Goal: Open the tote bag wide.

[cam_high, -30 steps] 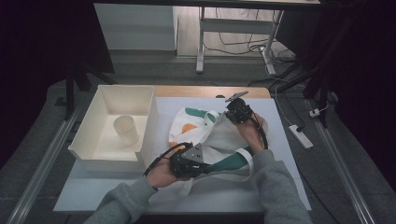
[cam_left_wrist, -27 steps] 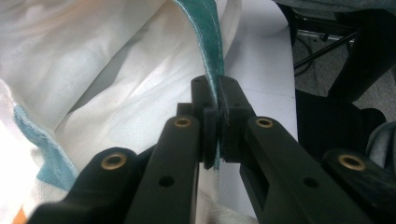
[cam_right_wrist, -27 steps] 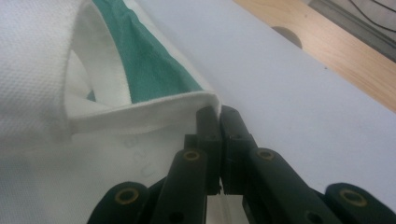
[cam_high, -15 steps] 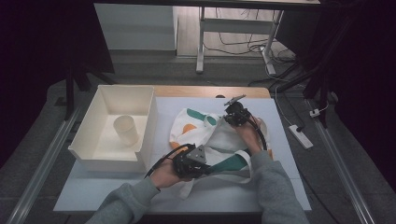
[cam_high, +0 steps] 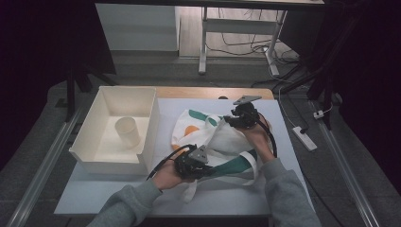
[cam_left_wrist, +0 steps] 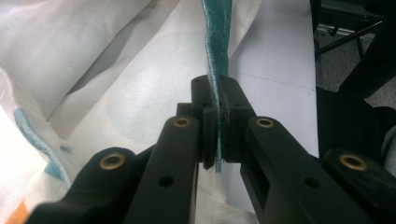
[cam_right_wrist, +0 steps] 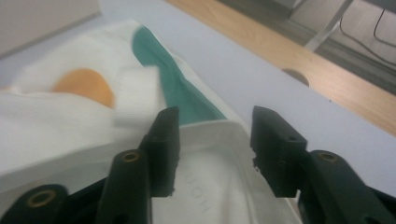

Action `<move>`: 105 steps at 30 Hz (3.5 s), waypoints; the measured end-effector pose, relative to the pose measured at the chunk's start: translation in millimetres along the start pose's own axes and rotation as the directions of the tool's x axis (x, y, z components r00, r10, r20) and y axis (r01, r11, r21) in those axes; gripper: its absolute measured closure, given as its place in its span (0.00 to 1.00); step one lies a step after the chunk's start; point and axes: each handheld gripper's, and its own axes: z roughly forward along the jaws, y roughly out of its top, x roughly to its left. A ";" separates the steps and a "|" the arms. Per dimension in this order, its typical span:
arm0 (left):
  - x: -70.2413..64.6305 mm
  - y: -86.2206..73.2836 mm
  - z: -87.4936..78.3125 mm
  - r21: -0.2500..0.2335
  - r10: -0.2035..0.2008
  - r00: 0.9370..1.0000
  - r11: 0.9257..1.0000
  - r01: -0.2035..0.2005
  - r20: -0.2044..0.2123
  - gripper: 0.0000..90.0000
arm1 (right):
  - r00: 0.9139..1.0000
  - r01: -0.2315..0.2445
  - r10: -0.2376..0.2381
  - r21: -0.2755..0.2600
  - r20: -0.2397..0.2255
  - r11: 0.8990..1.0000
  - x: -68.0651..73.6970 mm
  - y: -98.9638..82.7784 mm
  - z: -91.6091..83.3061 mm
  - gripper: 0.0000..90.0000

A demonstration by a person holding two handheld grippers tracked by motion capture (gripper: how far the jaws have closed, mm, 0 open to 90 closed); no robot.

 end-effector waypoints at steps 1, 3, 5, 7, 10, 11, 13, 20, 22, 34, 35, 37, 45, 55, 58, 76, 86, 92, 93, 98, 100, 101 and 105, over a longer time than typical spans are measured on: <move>-0.1 0.1 -0.1 -0.002 -0.002 1.000 1.000 0.002 -0.002 0.95 | 1.000 -0.001 0.001 -0.012 0.000 1.000 2.0 0.3 -4.9 0.55; -0.1 0.3 -1.1 -0.004 -0.004 1.000 1.000 0.004 -0.006 0.95 | 1.000 -0.007 0.006 -0.046 -0.015 0.999 8.1 -0.1 -19.5 0.54; -1.5 0.8 -3.2 -0.017 0.001 1.000 1.000 -0.001 -0.017 0.95 | 0.999 -0.008 0.004 -0.071 -0.048 0.997 14.7 -2.1 -31.8 0.52; -3.5 1.4 -6.7 -0.043 0.004 1.000 0.999 -0.005 -0.025 0.92 | 0.997 0.004 -0.010 -0.087 -0.074 0.996 23.2 -6.4 -42.8 0.51; -4.8 3.5 -18.1 -0.104 -0.017 0.999 0.994 0.012 -0.049 0.81 | 0.995 0.034 -0.044 -0.101 -0.094 0.994 36.4 -18.3 -57.8 0.50; -5.0 4.1 -21.2 -0.124 -0.029 0.998 0.992 0.021 -0.058 0.78 | 0.994 0.042 -0.052 -0.107 -0.098 0.993 39.8 -23.4 -62.8 0.50; -4.2 6.3 -30.8 -0.167 -0.057 0.993 0.985 0.039 -0.105 0.71 | 0.993 0.053 -0.064 -0.105 -0.102 0.993 44.1 -32.2 -71.2 0.49; 9.8 7.4 -47.5 -0.241 -0.183 0.965 0.961 0.136 -0.186 0.55 | 0.991 0.028 -0.041 -0.095 -0.129 0.995 49.7 -53.5 -90.3 0.48; 15.1 8.4 -45.4 -0.241 -0.204 0.961 0.958 0.157 -0.187 0.54 | 0.990 0.029 -0.042 -0.095 -0.134 0.995 51.5 -53.9 -93.3 0.48; 55.7 17.0 -2.3 -0.150 -0.281 0.930 0.956 0.251 -0.237 0.54 | 0.980 0.070 -0.088 -0.106 -0.177 0.992 75.8 -55.3 -108.6 0.47; 57.7 16.9 0.6 -0.148 -0.286 0.929 0.955 0.257 -0.233 0.54 | 0.979 0.075 -0.093 -0.103 -0.183 0.992 77.7 -55.9 -109.2 0.47; 60.7 16.5 5.9 -0.142 -0.294 0.929 0.953 0.267 -0.226 0.55 | 0.976 0.083 -0.099 -0.092 -0.194 0.992 82.1 -57.8 -109.0 0.46; 64.5 11.5 17.1 -0.106 -0.305 0.932 0.952 0.289 -0.198 0.78 | 0.962 0.126 -0.139 -0.067 -0.235 0.990 96.6 -61.5 -109.8 0.45; 68.4 7.0 21.2 -0.089 -0.306 0.935 0.951 0.295 -0.180 0.97 | 0.944 0.193 -0.190 -0.018 -0.270 0.981 106.6 -78.3 -111.7 0.44; 68.8 5.8 21.1 -0.088 -0.305 0.934 0.952 0.293 -0.186 0.97 | 0.934 0.240 -0.227 0.016 -0.275 0.971 111.3 -82.5 -106.6 0.45; 75.5 -0.6 15.3 -0.111 -0.334 0.924 0.942 0.318 -0.188 0.97 | 0.899 0.313 -0.280 0.047 -0.337 0.949 117.2 -87.8 -101.8 0.32; 78.7 -3.4 12.8 -0.126 -0.352 0.917 0.935 0.332 -0.188 0.97 | 0.894 0.362 -0.306 0.124 -0.327 0.924 108.9 -97.3 -95.0 0.58; 81.9 -6.3 10.0 -0.140 -0.368 0.909 0.928 0.346 -0.194 0.97 | 0.869 0.394 -0.294 0.199 -0.397 0.897 109.0 -109.1 -92.6 0.96; 82.4 -6.8 9.7 -0.140 -0.369 0.908 0.928 0.346 -0.197 0.97 | 0.872 0.393 -0.297 0.197 -0.389 0.898 111.2 -111.3 -95.1 0.97; 85.2 -10.2 4.8 -0.157 -0.386 0.892 0.921 0.357 -0.237 0.97 | 0.881 0.353 -0.269 0.160 -0.390 0.922 117.4 -116.8 -111.3 0.98; 87.4 -12.4 1.3 -0.172 -0.406 0.881 0.912 0.372 -0.245 0.98 | 0.878 0.330 -0.248 0.140 -0.409 0.934 123.7 -119.2 -120.2 0.98; 88.1 -13.2 0.3 -0.187 -0.420 0.874 0.905 0.383 -0.243 0.98 | 0.874 0.328 -0.245 0.138 -0.420 0.934 127.3 -120.6 -123.2 0.98; 89.2 -14.7 -3.1 -0.189 -0.423 0.869 0.904 0.384 -0.255 0.98 | 0.859 0.360 -0.269 0.139 -0.437 0.923 142.5 -126.3 -129.3 0.98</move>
